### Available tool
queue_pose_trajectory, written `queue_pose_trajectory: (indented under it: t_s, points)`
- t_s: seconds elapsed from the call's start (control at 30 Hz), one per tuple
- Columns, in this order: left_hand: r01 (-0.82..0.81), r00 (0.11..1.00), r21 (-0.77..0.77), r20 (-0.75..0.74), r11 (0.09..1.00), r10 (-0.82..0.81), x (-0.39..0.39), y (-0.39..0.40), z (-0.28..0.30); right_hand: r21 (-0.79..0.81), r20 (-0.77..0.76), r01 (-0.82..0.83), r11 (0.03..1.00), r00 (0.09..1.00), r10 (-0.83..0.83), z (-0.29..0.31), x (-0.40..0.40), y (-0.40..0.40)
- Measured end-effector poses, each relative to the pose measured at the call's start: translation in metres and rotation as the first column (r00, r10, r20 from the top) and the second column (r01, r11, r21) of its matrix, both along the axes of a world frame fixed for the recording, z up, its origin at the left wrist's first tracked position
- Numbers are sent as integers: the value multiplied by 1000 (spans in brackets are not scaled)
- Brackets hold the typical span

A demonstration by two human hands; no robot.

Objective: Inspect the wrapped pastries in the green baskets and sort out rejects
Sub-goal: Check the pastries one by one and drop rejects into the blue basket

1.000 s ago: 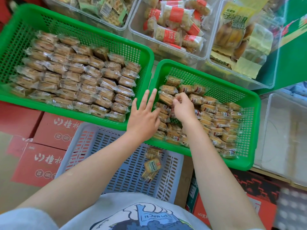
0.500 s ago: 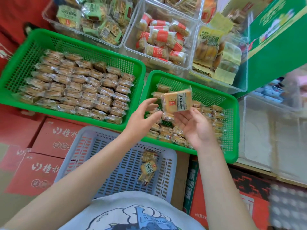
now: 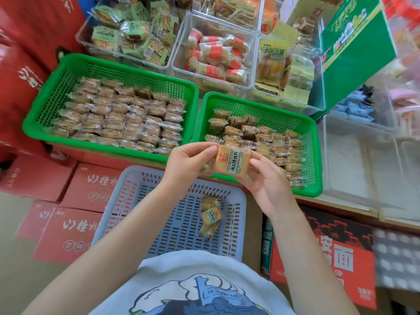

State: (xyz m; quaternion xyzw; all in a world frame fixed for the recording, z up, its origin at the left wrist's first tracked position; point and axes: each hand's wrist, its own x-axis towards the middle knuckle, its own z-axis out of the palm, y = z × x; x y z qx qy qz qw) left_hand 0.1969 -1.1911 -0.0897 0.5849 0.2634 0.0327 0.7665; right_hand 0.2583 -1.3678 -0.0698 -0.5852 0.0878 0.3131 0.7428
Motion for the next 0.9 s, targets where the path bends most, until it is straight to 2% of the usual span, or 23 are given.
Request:
queue_pose_trajectory:
  t_s: [0.07, 0.13, 0.23, 0.37, 0.47, 0.6, 0.73, 0.9]
  points:
    - [-41, 999, 146, -3, 988, 42, -6, -3, 2, -138, 102, 36, 990, 995, -22, 1, -6, -1]
    - [-86, 996, 211, -5, 974, 89, -11, -6, 1, -214, 197, 54, 975, 980, -10, 2, -11, -1]
    - [-119, 990, 221, -46, 968, 132, -15, -5, -2, -230, 242, 70, 971, 970, -12, 4, -18, -2]
    - [-113, 989, 172, -79, 979, 128, -19, -3, -1, -164, 187, 76, 983, 981, -45, 5, -23, -7]
    - [-38, 993, 107, -105, 994, 50, -22, 1, -1, -168, 196, 93, 981, 979, -60, 9, -21, -11]
    - [73, 997, 11, -33, 997, -73, -26, 1, 1, -231, 234, 106, 967, 971, -51, 10, -19, -12]
    - [177, 984, 34, 2, 984, -177, -26, 0, 3, -291, 264, 108, 951, 964, -29, 6, -18, -12]
    - [318, 947, 108, 15, 942, -321, -22, 9, 5, -219, 190, 64, 974, 982, -21, 11, -15, -14]
